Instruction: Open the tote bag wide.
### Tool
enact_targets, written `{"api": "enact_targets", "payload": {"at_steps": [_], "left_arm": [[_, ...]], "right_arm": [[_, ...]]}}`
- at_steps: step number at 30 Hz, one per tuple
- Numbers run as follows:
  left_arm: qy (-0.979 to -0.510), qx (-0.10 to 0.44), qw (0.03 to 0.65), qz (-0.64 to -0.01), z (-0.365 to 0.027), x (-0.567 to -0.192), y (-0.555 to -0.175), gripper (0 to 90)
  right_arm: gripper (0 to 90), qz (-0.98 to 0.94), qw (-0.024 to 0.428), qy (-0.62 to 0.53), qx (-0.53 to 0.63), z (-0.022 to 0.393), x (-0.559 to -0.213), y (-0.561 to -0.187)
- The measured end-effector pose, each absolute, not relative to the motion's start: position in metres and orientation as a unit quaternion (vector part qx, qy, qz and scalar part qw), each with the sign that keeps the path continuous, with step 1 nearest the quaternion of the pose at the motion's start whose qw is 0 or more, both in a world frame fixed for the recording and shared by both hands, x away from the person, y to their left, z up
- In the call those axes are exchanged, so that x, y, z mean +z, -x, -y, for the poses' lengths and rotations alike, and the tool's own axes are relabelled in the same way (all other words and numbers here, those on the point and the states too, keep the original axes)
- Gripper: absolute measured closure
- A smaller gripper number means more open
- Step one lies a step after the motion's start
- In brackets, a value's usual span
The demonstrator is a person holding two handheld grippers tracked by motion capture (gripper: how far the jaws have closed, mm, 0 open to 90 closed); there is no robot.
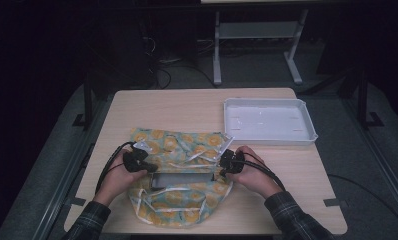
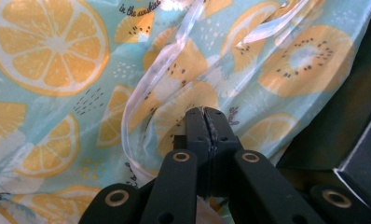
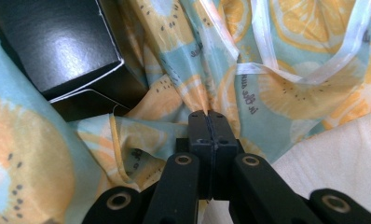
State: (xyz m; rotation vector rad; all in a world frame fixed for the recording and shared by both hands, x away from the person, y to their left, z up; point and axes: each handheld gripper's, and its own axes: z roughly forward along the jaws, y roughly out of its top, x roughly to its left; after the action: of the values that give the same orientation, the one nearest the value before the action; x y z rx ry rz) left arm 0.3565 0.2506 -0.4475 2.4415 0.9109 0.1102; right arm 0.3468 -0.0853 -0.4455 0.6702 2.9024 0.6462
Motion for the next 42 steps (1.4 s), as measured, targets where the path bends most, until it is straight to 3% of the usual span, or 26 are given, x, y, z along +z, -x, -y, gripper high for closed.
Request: {"api": "enact_targets", "payload": {"at_steps": [15, 18, 27, 35, 42], "left_arm": [[-0.872, 0.029, 0.345, -0.346, -0.248, -0.416, -0.349, 68.6], [-0.869, 0.039, 0.356, -0.342, -0.25, -0.405, -0.34, 69.0], [-0.864, 0.049, 0.369, -0.34, -0.27, -0.388, -0.302, 88.1], [-0.878, 0.029, 0.339, -0.336, -0.277, -0.407, -0.263, 81.0], [-0.865, 0.024, 0.36, -0.349, -0.291, -0.405, -0.249, 72.2]], "right_arm": [[89.5, -0.951, 0.038, -0.223, 0.21, 0.084, -0.445, -0.345], [89.5, -0.951, 0.036, -0.225, 0.211, 0.085, -0.445, -0.345], [89.4, -0.951, 0.037, -0.225, 0.21, 0.084, -0.445, -0.345], [89.4, -0.951, 0.037, -0.225, 0.208, 0.084, -0.445, -0.345], [89.4, -0.951, 0.034, -0.226, 0.208, 0.084, -0.445, -0.345]]}}
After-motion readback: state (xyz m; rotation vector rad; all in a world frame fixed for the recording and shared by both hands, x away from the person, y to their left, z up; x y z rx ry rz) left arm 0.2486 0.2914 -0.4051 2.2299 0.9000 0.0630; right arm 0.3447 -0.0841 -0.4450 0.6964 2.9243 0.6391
